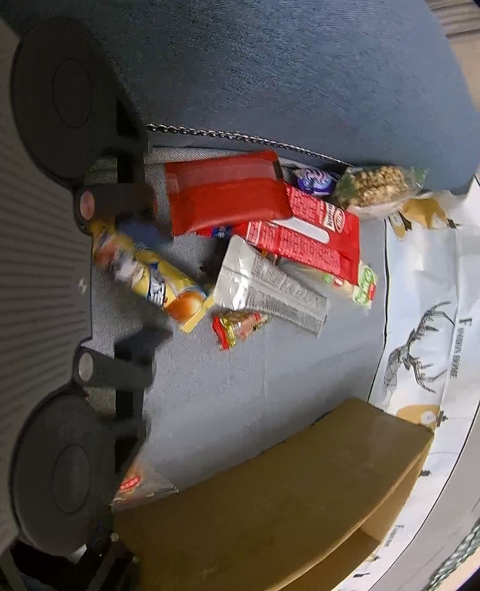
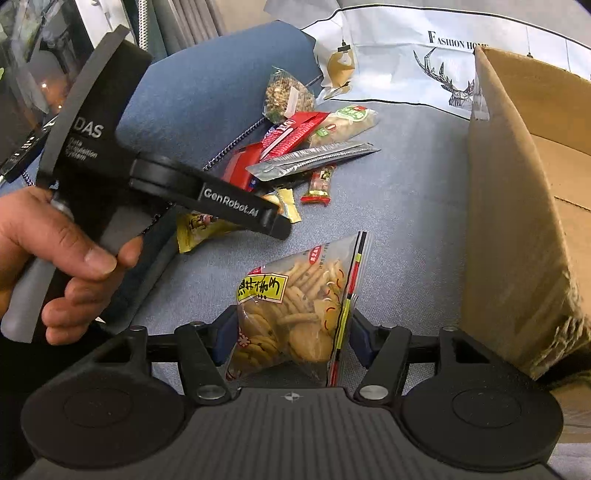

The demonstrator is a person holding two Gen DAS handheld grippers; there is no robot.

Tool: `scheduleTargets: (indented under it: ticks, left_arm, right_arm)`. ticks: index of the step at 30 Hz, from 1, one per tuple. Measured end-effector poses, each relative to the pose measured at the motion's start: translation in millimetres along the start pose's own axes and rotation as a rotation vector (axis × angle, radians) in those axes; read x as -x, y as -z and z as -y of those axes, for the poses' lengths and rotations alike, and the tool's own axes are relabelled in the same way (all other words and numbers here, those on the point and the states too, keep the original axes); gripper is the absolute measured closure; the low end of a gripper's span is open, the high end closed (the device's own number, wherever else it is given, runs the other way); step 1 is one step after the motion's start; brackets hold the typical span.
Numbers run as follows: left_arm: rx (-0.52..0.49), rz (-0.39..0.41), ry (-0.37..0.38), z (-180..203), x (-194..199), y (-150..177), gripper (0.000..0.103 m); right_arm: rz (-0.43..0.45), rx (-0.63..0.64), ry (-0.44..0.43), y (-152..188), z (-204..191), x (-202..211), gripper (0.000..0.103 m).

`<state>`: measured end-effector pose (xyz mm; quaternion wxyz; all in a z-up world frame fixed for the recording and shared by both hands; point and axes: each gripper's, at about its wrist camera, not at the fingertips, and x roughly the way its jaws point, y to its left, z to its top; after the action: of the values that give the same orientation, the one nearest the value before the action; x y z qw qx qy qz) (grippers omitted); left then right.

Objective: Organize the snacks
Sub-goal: 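Grasp the yellow snack bar with left tool while right tool grasps the cracker bag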

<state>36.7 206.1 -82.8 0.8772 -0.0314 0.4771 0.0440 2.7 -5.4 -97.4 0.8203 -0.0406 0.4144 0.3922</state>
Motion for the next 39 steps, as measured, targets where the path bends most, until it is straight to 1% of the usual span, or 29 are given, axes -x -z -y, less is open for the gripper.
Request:
scheduleTargets:
  ticks: [1,2,5,9,11,12,15,17,22,26,29,31,39]
  left_arm:
    - [-0.013,0.009,-0.002,3,2,0,0.075]
    - [-0.03,0.02,-0.003,7,3,1,0.08]
    - [-0.065,0.039,0.026,18,9,3,0.081]
    - [-0.07,0.061,0.096,24,16,3,0.081]
    - [-0.053,0.041,0.121,25,15,3,0.08]
    - [-0.049,0.021,0.125,25,14,5,0.08]
    - [-0.069,-0.027,0.087,29,5,4,0.08]
    - [-0.079,-0.05,0.079,32,1,4,0.08]
    - [-0.091,-0.054,0.082,33,-2,5,0.08]
    - [-0.097,-0.046,0.096,32,1,6,0.082]
    - [-0.111,-0.022,0.105,35,7,6,0.083]
    - [-0.108,0.01,0.115,34,13,6,0.083]
    - [-0.028,0.172,0.15,30,49,8,0.083]
  right_arm:
    - [0.0,0.0,-0.001,0,1,1,0.038]
    - [0.0,0.0,-0.001,-1,1,0,0.038]
    - [0.0,0.002,0.0,0,1,1,0.039]
    - [0.005,0.0,0.002,0,1,2,0.04]
    - [0.007,-0.001,0.001,1,1,2,0.04]
    - [0.006,0.001,0.001,1,1,2,0.04]
    - [0.0,0.006,0.007,1,0,2,0.04]
    - [-0.004,0.006,0.012,0,-1,1,0.04]
    - [-0.013,0.012,0.02,-1,-2,-2,0.039]
    - [-0.018,0.018,0.03,1,-3,-5,0.04]
    - [-0.011,0.019,0.04,2,-5,-6,0.043]
    - [-0.001,0.035,0.054,3,-7,-5,0.044]
    - [0.069,0.073,0.066,4,-13,17,0.045]
